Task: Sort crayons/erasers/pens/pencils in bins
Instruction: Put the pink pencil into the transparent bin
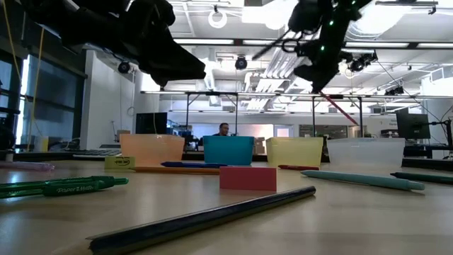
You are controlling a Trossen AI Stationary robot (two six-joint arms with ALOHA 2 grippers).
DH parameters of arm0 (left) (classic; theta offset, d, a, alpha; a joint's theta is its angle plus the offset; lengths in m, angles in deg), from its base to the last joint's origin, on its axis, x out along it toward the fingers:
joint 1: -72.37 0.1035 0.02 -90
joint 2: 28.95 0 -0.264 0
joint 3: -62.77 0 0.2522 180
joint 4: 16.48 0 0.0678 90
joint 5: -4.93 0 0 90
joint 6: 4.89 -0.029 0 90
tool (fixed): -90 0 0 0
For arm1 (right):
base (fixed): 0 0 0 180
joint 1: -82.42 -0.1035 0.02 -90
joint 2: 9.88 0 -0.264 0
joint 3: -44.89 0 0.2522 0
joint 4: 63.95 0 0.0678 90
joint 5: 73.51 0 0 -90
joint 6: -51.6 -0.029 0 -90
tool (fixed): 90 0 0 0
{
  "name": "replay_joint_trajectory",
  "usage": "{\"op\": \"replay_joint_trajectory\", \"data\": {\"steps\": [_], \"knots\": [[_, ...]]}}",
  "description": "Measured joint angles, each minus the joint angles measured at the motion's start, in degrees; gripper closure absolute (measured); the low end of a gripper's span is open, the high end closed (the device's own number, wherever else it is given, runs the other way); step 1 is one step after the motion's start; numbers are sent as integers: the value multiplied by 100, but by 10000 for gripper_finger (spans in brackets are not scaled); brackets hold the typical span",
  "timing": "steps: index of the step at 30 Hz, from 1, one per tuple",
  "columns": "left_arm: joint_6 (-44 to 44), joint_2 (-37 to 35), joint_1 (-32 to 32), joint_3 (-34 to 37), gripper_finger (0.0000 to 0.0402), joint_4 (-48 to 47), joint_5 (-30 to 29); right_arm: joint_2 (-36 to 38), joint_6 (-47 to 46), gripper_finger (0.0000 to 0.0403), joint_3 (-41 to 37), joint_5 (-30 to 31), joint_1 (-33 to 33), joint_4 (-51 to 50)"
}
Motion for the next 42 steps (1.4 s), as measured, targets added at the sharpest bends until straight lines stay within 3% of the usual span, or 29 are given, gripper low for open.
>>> {"op": "replay_joint_trajectory", "data": {"steps": [16,42], "knots": [[0,0,0,0,238,2,-7,-1004,-202,398,77,-539,1298,-647],[0,0,0,0,238,4,-11,-1723,-42,398,69,-1086,1784,-614]]}}
